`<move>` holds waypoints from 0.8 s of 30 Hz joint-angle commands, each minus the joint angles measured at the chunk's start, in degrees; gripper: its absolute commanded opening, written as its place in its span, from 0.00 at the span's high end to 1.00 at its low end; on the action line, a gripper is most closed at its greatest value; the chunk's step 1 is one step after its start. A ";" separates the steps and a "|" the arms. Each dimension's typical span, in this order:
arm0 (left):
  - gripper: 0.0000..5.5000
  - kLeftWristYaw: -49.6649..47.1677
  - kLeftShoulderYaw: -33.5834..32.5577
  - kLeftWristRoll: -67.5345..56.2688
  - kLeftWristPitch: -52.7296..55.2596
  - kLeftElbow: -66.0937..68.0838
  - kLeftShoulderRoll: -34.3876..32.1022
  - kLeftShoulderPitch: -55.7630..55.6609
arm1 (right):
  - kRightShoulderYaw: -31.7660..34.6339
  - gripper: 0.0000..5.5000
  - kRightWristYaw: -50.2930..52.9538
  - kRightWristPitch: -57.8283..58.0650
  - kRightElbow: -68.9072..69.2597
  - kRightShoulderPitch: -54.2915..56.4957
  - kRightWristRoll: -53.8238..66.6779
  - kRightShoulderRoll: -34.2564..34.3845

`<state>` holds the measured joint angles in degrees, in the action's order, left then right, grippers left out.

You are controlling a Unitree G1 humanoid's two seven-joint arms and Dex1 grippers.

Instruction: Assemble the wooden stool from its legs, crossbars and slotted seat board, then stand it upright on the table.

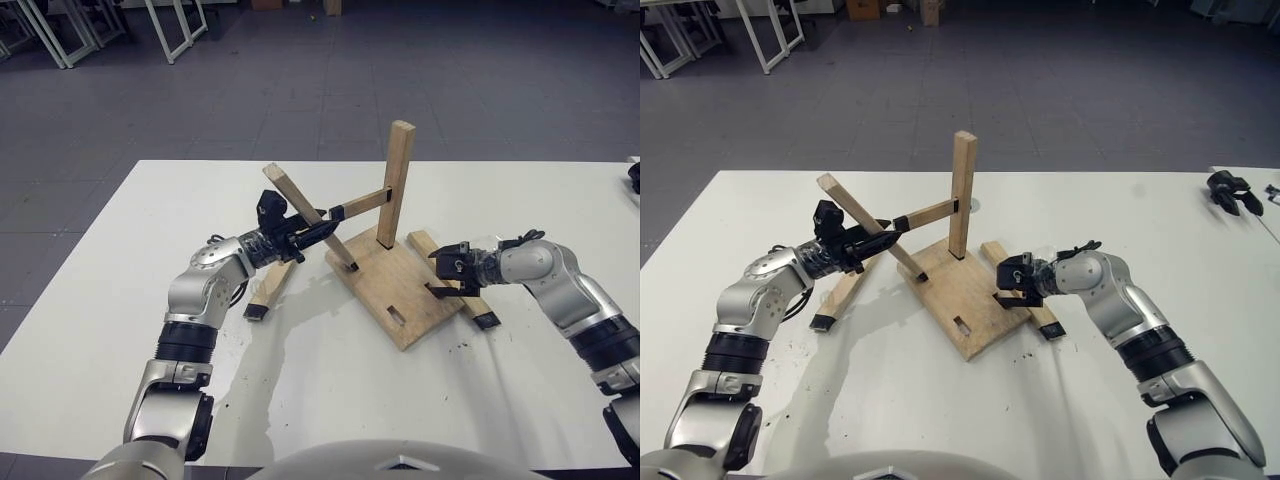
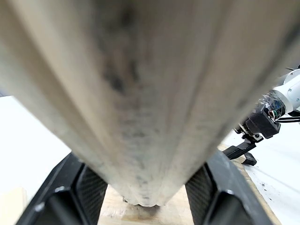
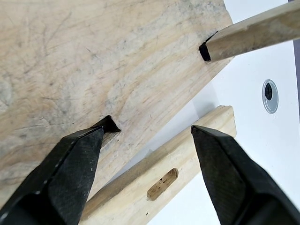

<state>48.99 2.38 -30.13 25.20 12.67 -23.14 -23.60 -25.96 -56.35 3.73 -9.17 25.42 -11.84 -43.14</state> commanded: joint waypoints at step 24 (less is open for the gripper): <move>0.63 -5.36 7.81 10.74 4.83 0.36 -5.92 1.76 | -1.80 0.38 0.03 2.55 -0.80 -5.42 -3.26 0.59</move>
<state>46.55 7.72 -26.08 27.85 12.30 -25.89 -27.30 -25.51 -54.62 3.95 -7.98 23.92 -12.77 -42.33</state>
